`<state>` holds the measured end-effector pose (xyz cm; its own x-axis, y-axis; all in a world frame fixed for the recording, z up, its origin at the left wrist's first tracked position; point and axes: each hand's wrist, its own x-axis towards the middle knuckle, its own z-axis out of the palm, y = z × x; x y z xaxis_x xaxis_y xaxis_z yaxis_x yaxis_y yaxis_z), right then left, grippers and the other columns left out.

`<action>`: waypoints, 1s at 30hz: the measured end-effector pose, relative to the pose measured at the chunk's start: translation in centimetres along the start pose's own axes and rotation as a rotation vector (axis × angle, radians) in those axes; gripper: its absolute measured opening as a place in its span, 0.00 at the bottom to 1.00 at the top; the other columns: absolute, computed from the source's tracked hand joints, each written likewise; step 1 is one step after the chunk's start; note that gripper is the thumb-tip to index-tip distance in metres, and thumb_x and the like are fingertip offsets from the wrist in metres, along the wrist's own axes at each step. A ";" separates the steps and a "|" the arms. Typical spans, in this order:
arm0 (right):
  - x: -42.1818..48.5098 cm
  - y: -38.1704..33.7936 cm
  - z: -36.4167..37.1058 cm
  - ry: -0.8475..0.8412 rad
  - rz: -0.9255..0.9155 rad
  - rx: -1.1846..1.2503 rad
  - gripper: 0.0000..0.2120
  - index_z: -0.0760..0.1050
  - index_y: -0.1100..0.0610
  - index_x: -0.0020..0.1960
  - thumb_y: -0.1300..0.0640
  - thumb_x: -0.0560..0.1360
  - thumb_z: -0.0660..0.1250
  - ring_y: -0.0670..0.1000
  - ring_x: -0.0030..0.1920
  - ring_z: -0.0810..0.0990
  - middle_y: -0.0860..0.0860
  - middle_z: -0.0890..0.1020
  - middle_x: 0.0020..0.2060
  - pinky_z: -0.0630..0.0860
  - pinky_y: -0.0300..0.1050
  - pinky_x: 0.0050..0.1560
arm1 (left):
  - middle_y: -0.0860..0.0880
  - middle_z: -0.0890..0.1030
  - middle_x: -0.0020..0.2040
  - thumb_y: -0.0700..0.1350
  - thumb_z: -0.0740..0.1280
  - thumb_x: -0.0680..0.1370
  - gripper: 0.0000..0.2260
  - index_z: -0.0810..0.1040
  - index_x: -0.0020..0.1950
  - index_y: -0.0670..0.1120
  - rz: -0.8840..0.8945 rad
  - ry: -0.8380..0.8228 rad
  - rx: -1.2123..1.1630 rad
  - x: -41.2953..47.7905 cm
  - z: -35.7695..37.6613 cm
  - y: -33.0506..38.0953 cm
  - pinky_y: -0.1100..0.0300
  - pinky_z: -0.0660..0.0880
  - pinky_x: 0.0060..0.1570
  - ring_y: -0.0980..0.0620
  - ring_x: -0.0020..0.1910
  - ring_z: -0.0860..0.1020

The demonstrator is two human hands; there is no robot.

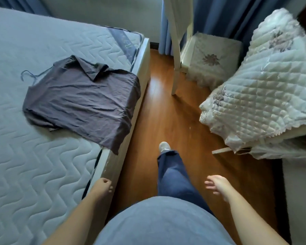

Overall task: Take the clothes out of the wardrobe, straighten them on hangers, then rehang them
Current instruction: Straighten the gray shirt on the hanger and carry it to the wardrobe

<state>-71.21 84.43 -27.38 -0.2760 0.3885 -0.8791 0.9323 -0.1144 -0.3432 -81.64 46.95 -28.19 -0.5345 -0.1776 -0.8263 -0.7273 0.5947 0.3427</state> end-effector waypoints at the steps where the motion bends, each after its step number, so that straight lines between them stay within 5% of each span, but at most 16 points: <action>1: 1.5 -1.3 -0.1 -0.015 0.048 -0.026 0.14 0.70 0.64 0.60 0.58 0.80 0.54 0.58 0.53 0.76 0.61 0.77 0.61 0.66 0.53 0.63 | 0.41 0.76 0.40 0.38 0.57 0.79 0.08 0.72 0.43 0.40 -0.025 0.013 -0.033 1.1 -0.3 0.7 0.52 0.74 0.46 0.47 0.37 0.74; 3: 4.4 -4.6 -0.5 -0.033 0.120 -0.057 0.17 0.68 0.66 0.65 0.57 0.80 0.54 0.57 0.49 0.75 0.62 0.78 0.58 0.69 0.49 0.54 | 0.40 0.76 0.44 0.38 0.57 0.79 0.07 0.72 0.46 0.38 -0.080 0.046 -0.107 2.7 -0.9 2.6 0.52 0.74 0.45 0.46 0.39 0.75; 5: 6.8 -9.4 -1.1 -0.044 0.148 -0.089 0.16 0.68 0.66 0.63 0.58 0.80 0.54 0.54 0.37 0.74 0.59 0.80 0.46 0.72 0.40 0.33 | 0.40 0.76 0.43 0.38 0.57 0.79 0.07 0.72 0.47 0.36 -0.155 0.084 -0.187 3.9 -1.5 4.8 0.55 0.72 0.43 0.47 0.36 0.75; 7: 8.5 -15.5 -1.2 -0.063 0.106 -0.190 0.12 0.69 0.63 0.59 0.58 0.80 0.55 0.51 0.32 0.72 0.54 0.77 0.37 0.66 0.37 0.21 | 0.41 0.78 0.41 0.39 0.57 0.79 0.09 0.72 0.41 0.40 -0.213 0.112 -0.224 4.4 -1.9 7.0 0.55 0.71 0.42 0.48 0.34 0.76; 10: 11.5 -25.5 -0.1 -0.103 -0.040 -0.336 0.08 0.68 0.59 0.56 0.58 0.79 0.55 0.49 0.34 0.74 0.51 0.76 0.35 0.60 0.39 0.31 | 0.44 0.78 0.35 0.39 0.58 0.78 0.11 0.72 0.36 0.44 -0.237 0.169 -0.304 5.2 -2.0 10.5 0.50 0.73 0.52 0.45 0.37 0.77; 16: 13.8 -42.4 7.1 -0.159 -0.297 -0.552 0.07 0.70 0.59 0.53 0.59 0.79 0.56 0.48 0.33 0.74 0.53 0.78 0.38 0.62 0.41 0.30 | 0.47 0.77 0.35 0.36 0.59 0.77 0.08 0.73 0.41 0.45 -0.262 0.274 -0.470 6.3 -3.4 15.2 0.51 0.73 0.52 0.44 0.41 0.77; 20: 13.2 -48.1 14.6 -0.229 -0.425 -0.626 0.04 0.71 0.62 0.48 0.64 0.78 0.57 0.49 0.33 0.75 0.55 0.77 0.34 0.72 0.33 0.24 | 0.45 0.78 0.37 0.36 0.58 0.77 0.08 0.73 0.41 0.45 -0.349 0.302 -0.551 8.7 -5.0 16.3 0.56 0.71 0.47 0.45 0.40 0.77; 23: 13.2 -49.2 19.6 -0.324 -0.414 -0.801 0.04 0.71 0.62 0.45 0.65 0.77 0.59 0.55 0.36 0.77 0.57 0.77 0.34 0.76 0.45 0.38 | 0.43 0.77 0.35 0.37 0.59 0.77 0.10 0.73 0.37 0.45 -0.405 0.298 -0.668 12.3 -7.0 16.9 0.51 0.75 0.51 0.41 0.41 0.78; 30: 13.1 -58.1 29.5 -0.362 -0.465 -1.212 0.05 0.72 0.60 0.40 0.63 0.74 0.59 0.56 0.35 0.76 0.57 0.77 0.34 0.76 0.49 0.42 | 0.37 0.81 0.48 0.40 0.60 0.77 0.06 0.74 0.41 0.46 -0.454 0.389 -0.724 20.3 -15.4 19.9 0.50 0.74 0.50 0.39 0.49 0.79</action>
<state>-135.88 69.19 -28.72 -0.4908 -0.1126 -0.8640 0.3026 0.9078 -0.2902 -113.56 43.10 -31.27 -0.1452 -0.6002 -0.7866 -0.9224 -0.2054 0.3270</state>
